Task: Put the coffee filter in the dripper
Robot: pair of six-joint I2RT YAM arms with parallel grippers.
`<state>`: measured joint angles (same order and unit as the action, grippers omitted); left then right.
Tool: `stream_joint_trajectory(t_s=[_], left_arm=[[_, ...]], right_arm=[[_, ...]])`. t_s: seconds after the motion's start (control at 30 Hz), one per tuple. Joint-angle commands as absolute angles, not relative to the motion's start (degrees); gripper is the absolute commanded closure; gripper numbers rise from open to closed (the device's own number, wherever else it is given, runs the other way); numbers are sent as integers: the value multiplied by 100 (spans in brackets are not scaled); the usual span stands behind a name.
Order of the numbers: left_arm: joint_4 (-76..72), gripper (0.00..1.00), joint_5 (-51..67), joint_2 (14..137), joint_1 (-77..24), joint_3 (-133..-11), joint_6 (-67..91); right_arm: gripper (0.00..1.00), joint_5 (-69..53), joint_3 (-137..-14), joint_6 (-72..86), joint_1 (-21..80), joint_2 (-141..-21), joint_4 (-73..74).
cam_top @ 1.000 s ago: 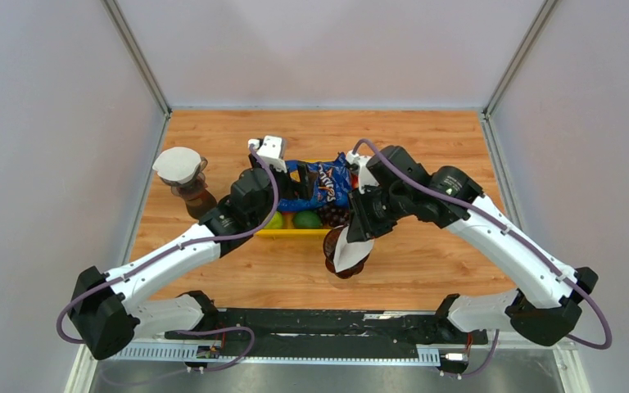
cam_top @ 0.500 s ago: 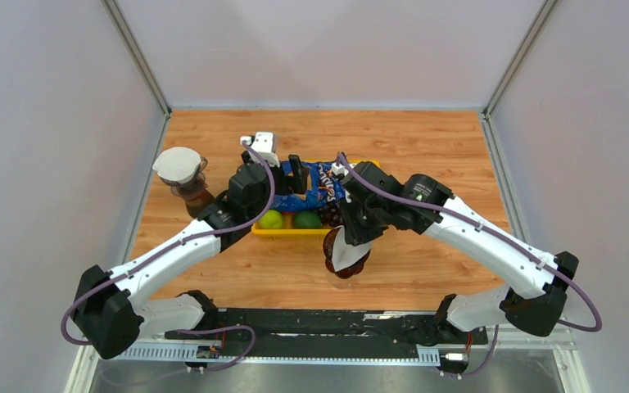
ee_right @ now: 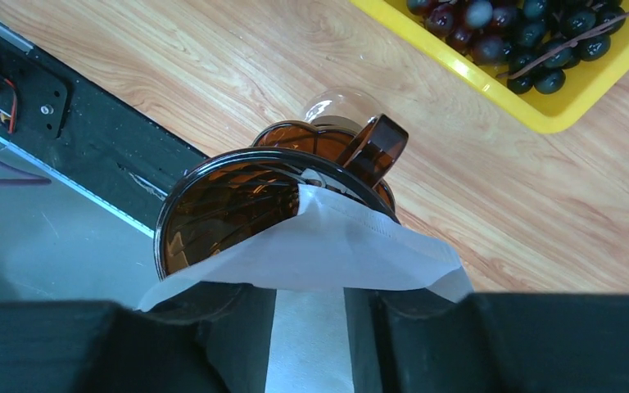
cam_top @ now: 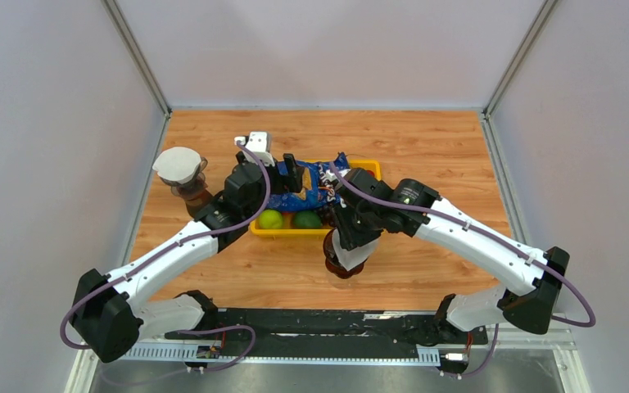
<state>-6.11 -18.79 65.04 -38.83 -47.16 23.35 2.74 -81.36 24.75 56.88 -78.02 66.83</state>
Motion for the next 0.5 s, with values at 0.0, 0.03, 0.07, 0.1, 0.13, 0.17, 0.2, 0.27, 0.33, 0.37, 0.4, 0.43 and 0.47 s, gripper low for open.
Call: stream_joint_trajectory(t_s=[0.0, 0.03, 0.07, 0.1, 0.13, 0.17, 0.2, 0.27, 0.33, 0.37, 0.4, 0.43, 0.47], left_arm=[[-693, 0, -1929, 6348, -3833, -4711, 2408], [-689, 0, -1932, 6329, -3826, -4700, 2408], [-693, 0, -1933, 6328, -3824, -4701, 2408], [-689, 0, -1933, 6322, -3817, -4697, 2408], [-686, 0, -1934, 6325, -3816, -4695, 2410], [-686, 0, -1936, 6323, -3810, -4694, 2414], [-686, 0, -1945, 6321, -3808, -4689, 2416], [-684, 0, -1943, 6320, -3804, -4679, 2417], [-685, 0, -1941, 6319, -3790, -4670, 2422], [-681, 0, -1937, 6319, -3782, -4668, 2424], [-684, 0, -1932, 6315, -3781, -4667, 2425], [-685, 0, -1933, 6318, -3773, -4671, 2426], [-679, 0, -1933, 6319, -3772, -4669, 2426]], right_arm=[[57, 100, -8076, 2391, 5727, -7718, 6429], [56, 97, -8071, 2391, 5722, -7719, 6417], [54, 97, -8072, 2379, 5726, -7717, 6415], [53, 97, -8066, 2369, 5722, -7723, 6416], [52, -53, -8068, 2360, 5724, -7725, 6412], [51, -132, -8075, 2350, 5727, -7728, 6412], [50, -161, -8076, 2339, 5736, -7726, 6416], [49, -182, -8083, 2326, 5738, -7727, 6415], [48, -168, -8092, 2313, 5738, -7726, 6412], [48, -175, -8092, 2297, 5734, -7726, 6415], [47, -169, -8093, 2282, 5736, -7726, 6414], [46, -161, -8099, 2277, 5732, -7726, 6416], [46, -159, -8103, 2263, 5737, -7726, 6412]])
